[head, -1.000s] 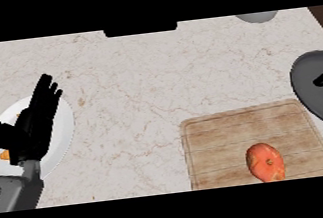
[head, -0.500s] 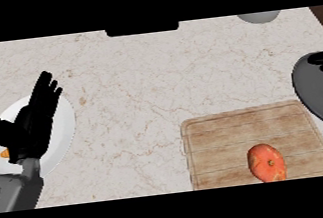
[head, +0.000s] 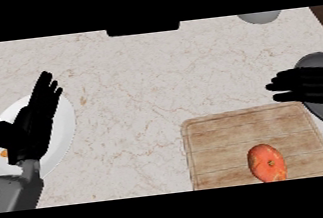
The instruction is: Pick the squash from the cutting board and place it in the pan
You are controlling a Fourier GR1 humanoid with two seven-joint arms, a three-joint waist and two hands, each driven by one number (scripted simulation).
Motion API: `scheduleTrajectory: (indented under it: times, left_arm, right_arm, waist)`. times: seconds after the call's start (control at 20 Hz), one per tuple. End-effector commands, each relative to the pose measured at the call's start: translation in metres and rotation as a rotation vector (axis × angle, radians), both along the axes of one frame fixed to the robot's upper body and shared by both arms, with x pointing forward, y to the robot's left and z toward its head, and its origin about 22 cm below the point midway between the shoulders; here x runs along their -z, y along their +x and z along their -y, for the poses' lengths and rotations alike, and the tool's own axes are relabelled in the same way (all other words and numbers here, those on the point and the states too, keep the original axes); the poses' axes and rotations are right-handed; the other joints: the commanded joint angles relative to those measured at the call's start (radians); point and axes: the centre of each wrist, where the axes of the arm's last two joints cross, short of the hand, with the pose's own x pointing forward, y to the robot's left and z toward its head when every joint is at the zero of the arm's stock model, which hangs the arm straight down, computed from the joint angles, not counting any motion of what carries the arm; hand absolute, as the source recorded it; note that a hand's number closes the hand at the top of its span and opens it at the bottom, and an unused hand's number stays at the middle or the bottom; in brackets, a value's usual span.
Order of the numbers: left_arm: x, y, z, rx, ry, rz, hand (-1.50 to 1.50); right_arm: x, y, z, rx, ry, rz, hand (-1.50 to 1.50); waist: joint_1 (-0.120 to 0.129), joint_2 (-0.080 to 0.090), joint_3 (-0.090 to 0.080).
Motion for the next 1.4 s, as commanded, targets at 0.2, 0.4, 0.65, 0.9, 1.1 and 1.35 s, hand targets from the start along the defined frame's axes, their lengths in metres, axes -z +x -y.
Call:
scheduleTrajectory:
  times: [0.2,0.4,0.65,0.9,1.1,1.35]
  left_arm:
    - [0.005,0.001,0.001,-0.014,-0.016,0.004,0.00]
    - [0.008,-0.006,-0.011,-0.011,0.011,-0.018,0.00]
    - [0.006,0.003,-0.009,-0.019,-0.007,0.007,0.00]
    - [-0.003,0.010,0.007,-0.022,0.005,0.005,0.00]
    - [-0.019,-0.006,-0.006,-0.037,-0.005,-0.009,0.00]
    - [-0.003,0.001,-0.002,-0.007,0.000,0.002,0.00]
  right_arm:
    - [0.016,-0.021,-0.028,-0.089,-0.327,-0.038,-1.50]
    - [0.001,-0.041,-0.031,-0.107,-0.345,0.006,-1.50]
    - [0.021,-0.054,-0.032,-0.084,-0.421,0.168,-1.50]
    - [0.018,-0.069,-0.047,-0.072,-0.409,0.182,-1.50]
    - [0.039,-0.086,-0.049,-0.096,-0.365,0.170,-1.50]
    - [0.052,-0.077,-0.074,-0.037,-0.445,0.178,-1.50]
  waist:
    - [-0.013,0.001,0.001]
    - [-0.020,-0.002,0.000]
    - [-0.023,-0.001,0.001]
    - [-0.020,0.000,0.001]
    - [-0.019,-0.001,0.001]
    - [-0.011,0.001,0.001]
